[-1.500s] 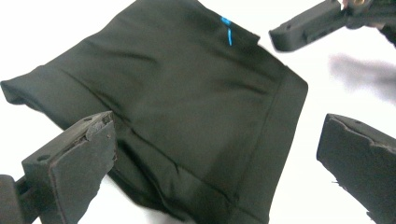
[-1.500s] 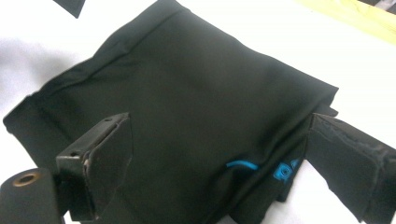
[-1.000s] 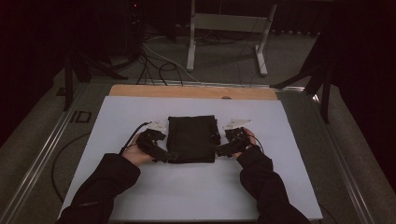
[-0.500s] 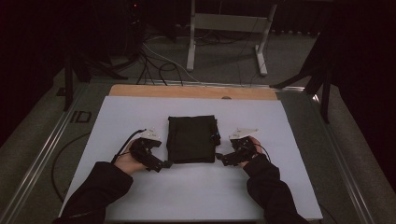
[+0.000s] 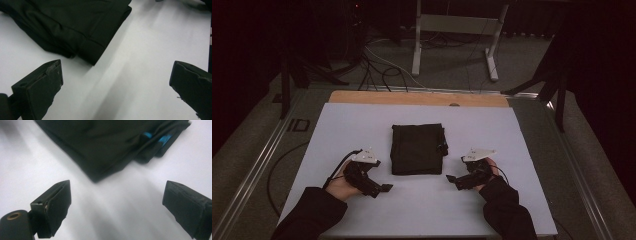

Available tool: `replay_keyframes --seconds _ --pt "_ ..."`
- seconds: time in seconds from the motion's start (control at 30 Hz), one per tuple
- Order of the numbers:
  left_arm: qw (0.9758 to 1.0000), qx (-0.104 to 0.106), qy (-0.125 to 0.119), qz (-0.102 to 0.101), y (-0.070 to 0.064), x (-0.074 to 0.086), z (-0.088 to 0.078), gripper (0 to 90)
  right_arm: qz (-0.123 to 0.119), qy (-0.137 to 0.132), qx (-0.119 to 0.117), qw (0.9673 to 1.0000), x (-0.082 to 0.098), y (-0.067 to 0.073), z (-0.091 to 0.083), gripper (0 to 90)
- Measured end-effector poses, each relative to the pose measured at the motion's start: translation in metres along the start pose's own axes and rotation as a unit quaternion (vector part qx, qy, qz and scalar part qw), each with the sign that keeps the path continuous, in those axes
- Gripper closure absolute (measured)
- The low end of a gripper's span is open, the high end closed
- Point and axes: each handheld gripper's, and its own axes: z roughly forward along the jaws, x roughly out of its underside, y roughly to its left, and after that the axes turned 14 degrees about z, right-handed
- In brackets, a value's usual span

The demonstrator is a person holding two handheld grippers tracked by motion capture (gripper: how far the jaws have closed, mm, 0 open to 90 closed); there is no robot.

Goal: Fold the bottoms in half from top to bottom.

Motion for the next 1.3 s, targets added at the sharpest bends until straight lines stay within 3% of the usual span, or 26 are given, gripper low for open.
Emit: replay_keyframes --seconds 0.6,0.9,1.3 --pt "0.9998 -0.015 0.01 -0.007 -0.01 0.036 -0.013 0.4 -0.006 -0.006 0.017 0.9998 0.037 0.002 -0.032 8.2" --pt "0.9997 -0.018 0.006 -0.014 -0.014 0.049 -0.021 0.4 0.003 -0.013 0.024 0.9996 0.049 0.0 -0.047 8.2" --pt "0.9985 -0.041 0.006 -0.035 -0.017 0.074 -0.037 0.4 0.024 -0.028 0.036 0.9986 0.065 -0.005 -0.065 8.2"
